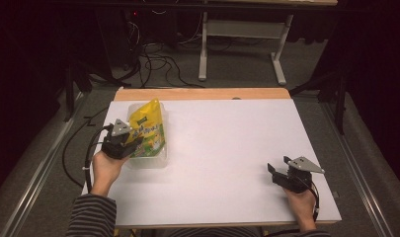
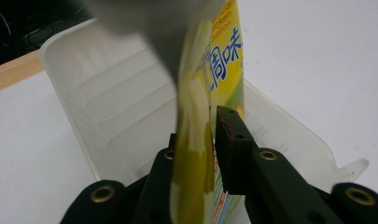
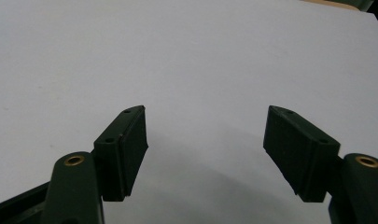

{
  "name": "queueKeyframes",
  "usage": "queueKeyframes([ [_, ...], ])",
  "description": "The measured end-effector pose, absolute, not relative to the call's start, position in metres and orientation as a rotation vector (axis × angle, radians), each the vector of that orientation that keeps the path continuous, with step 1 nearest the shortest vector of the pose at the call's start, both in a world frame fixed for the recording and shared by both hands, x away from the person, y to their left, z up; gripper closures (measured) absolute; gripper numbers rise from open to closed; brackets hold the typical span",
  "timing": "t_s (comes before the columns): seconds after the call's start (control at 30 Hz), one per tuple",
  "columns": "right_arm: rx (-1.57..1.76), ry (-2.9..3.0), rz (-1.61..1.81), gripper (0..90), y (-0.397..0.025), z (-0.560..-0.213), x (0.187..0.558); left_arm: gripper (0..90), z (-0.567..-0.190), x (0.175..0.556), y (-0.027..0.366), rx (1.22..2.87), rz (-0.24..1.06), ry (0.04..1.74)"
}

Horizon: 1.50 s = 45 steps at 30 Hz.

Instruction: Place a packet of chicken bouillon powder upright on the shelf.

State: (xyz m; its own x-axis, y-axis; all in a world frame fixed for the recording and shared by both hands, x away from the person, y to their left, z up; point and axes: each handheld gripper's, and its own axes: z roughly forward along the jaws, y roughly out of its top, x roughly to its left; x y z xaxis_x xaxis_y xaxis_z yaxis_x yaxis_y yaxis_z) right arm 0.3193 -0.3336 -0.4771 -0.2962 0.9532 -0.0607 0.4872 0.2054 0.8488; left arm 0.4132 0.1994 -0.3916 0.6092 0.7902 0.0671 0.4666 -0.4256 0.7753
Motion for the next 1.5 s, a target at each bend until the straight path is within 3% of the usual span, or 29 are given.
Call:
queueKeyframes([
  [0.53, 1.337, 1.885, 0.991, 30.7, -0.333, -0.477, 0.320, 73.3, -0.391, 0.397, 0.210, 2.041, 0.549, 1.017],
  [0.97, 1.330, 1.888, 0.987, 30.7, -0.333, -0.477, 0.320, 48.5, -0.382, 0.379, 0.220, 1.948, 0.604, 1.109],
  [1.5, 1.333, 1.891, 0.987, 30.7, -0.333, -0.477, 0.319, 41.8, -0.390, 0.334, 0.240, 1.852, 0.653, 1.177],
])
